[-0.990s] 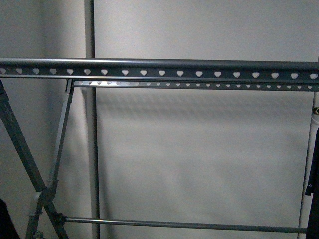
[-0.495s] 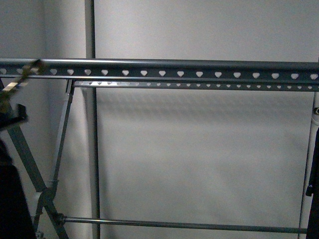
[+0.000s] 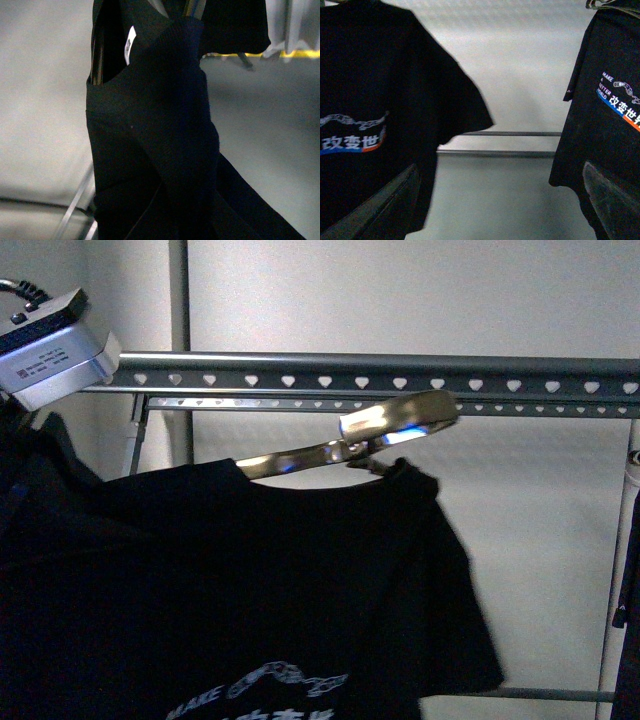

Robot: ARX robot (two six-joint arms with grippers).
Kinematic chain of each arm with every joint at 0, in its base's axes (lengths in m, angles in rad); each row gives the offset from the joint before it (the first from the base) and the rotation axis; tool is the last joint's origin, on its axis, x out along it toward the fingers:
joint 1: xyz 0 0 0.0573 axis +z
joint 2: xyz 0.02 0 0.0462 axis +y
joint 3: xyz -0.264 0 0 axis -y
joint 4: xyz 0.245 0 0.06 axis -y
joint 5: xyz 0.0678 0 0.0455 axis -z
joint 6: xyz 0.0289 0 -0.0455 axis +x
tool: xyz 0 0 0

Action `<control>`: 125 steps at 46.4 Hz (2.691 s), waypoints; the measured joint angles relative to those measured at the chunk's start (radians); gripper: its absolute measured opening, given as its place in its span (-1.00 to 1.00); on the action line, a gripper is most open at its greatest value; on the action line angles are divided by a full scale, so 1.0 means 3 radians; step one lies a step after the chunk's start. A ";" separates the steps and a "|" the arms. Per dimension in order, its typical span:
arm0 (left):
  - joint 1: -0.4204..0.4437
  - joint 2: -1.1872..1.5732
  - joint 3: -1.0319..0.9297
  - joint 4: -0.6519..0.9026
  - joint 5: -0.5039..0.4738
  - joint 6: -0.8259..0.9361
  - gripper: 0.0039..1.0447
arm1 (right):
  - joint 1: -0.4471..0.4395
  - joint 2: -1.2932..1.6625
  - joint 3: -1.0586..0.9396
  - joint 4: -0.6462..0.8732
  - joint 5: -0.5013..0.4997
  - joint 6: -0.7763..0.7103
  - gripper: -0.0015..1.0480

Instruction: Hang clothes on hanger

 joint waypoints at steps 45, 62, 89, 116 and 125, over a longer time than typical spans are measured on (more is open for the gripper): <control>-0.0374 -0.0134 -0.0177 0.0270 0.0226 0.1582 -0.93 | -0.0888 0.1231 0.0595 -0.0155 -0.1722 0.0790 0.85; -0.0362 -0.0135 -0.0182 0.0270 0.0214 0.1587 -0.93 | -0.0783 0.2979 0.1895 -0.0164 -0.1774 -0.2057 0.85; -0.0362 -0.0135 -0.0182 0.0270 0.0211 0.1588 -0.93 | 0.0230 0.4582 0.3201 0.0313 -0.0777 -0.4012 0.45; -0.0362 -0.0149 -0.0182 0.0287 0.0237 0.1588 -0.70 | 0.0230 0.4491 0.2772 0.0702 -0.1069 -0.3482 -0.93; -0.0362 -0.0169 -0.0182 0.0290 0.0261 0.1589 -0.26 | 0.0148 0.4467 0.2686 0.0643 -0.1188 -0.3376 -0.93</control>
